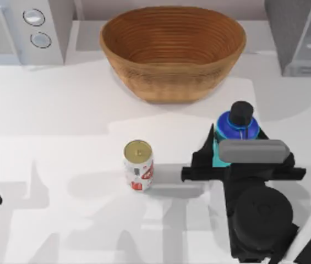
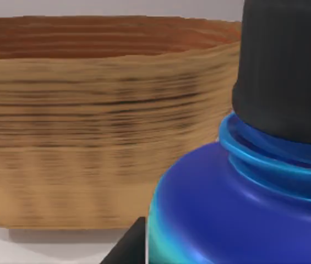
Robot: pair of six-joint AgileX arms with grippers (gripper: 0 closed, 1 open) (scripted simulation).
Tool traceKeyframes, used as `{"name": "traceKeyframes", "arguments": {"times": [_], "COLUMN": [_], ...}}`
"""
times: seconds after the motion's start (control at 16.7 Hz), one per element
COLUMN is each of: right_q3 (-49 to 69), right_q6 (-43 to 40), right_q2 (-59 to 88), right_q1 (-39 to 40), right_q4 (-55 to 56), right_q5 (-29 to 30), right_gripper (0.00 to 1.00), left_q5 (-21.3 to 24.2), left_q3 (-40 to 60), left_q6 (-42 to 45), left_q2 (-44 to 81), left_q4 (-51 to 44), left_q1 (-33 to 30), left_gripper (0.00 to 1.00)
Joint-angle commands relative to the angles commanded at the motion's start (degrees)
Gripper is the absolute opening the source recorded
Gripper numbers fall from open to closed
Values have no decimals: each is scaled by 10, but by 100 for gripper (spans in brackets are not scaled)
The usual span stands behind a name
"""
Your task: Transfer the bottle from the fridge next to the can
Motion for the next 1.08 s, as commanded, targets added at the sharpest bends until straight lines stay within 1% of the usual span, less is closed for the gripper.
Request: {"name": "traceKeyframes", "arguments": {"times": [0.24,1.02,1.08], "right_q3": [-1,-1,-1], "right_q6": [-1,-1,-1], "right_q2": [0,0,0], "right_q1": [1,1,1], "right_q4": [1,1,1], "right_q5": [1,1,1], "right_gripper": [0,98,100], "left_q5": [0,0,0], "left_q3": [0,0,0], "left_q6": [0,0,0], "left_q2": [0,0,0], "left_q4": [0,0,0], "left_q1": [0,0,0], "left_gripper": [100,100,100]}}
